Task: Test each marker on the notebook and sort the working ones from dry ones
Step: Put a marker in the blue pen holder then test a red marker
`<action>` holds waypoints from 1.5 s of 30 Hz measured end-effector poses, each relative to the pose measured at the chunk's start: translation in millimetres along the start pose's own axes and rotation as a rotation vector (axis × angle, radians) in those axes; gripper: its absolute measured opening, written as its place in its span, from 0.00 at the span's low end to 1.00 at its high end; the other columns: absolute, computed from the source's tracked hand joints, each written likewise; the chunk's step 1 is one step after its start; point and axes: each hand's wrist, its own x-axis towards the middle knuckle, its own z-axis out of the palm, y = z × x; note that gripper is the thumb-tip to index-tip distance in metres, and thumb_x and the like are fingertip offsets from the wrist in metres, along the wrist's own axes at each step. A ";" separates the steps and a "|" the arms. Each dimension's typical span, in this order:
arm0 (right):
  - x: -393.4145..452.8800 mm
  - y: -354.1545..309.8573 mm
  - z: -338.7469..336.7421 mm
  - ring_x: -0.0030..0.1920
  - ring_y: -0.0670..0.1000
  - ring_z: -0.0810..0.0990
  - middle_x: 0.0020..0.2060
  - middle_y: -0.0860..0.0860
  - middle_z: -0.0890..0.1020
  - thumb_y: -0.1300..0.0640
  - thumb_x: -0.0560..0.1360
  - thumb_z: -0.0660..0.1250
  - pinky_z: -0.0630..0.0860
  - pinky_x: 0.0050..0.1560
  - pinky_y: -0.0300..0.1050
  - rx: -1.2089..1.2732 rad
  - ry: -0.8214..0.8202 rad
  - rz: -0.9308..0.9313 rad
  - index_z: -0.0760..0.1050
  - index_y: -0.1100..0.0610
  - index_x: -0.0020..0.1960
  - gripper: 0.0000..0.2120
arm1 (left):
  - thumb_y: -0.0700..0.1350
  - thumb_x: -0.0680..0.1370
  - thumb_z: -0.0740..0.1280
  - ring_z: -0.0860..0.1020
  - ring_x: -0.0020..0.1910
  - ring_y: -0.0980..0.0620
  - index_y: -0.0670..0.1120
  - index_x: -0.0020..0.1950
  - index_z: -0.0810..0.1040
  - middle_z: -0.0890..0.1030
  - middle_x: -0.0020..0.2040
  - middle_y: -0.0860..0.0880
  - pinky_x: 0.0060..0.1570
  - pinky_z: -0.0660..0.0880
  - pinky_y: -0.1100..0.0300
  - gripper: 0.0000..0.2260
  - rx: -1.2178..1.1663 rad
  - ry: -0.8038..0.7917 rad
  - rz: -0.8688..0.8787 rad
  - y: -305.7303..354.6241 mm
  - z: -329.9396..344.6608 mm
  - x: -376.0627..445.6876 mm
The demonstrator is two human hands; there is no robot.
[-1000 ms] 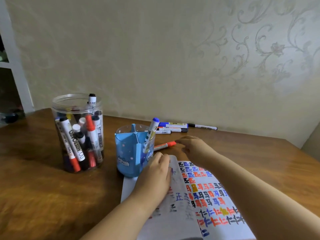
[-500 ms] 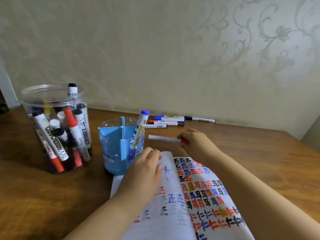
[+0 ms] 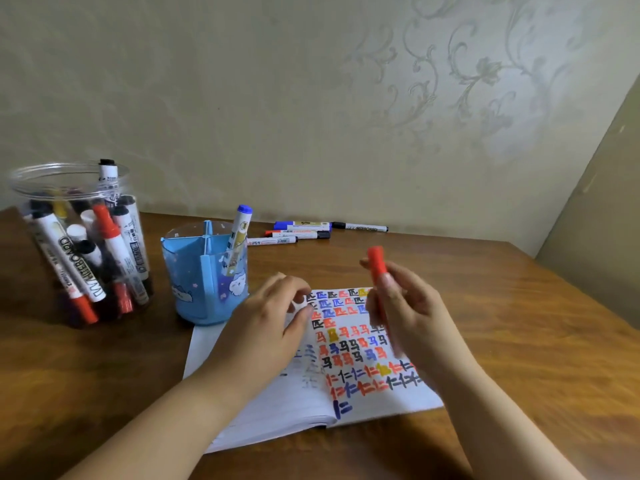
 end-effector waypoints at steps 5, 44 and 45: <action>-8.3 14.4 14.2 0.48 0.44 0.76 0.51 0.46 0.80 0.52 0.79 0.60 0.68 0.46 0.31 -0.716 -0.146 -0.290 0.75 0.52 0.64 0.15 | 0.51 0.78 0.60 0.71 0.52 0.60 0.48 0.61 0.72 0.71 0.56 0.56 0.46 0.67 0.76 0.15 -0.005 -0.038 0.051 4.5 0.0 -0.8; -14.0 6.6 -1.4 0.36 0.42 0.78 0.40 0.46 0.82 0.50 0.80 0.58 0.75 0.37 0.36 -0.759 -0.198 0.088 0.51 0.42 0.71 0.24 | 0.53 0.77 0.63 0.71 0.43 0.62 0.58 0.51 0.68 0.69 0.44 0.63 0.36 0.65 0.73 0.05 -0.080 -0.369 -0.104 -9.3 -5.6 4.3; -14.3 4.3 -1.4 0.35 0.42 0.78 0.38 0.45 0.82 0.50 0.80 0.59 0.75 0.34 0.35 -0.731 -0.176 0.090 0.56 0.41 0.66 0.18 | 0.53 0.76 0.63 0.70 0.43 0.63 0.58 0.51 0.69 0.69 0.44 0.64 0.36 0.66 0.74 0.06 -0.083 -0.360 -0.094 -8.0 -6.4 4.4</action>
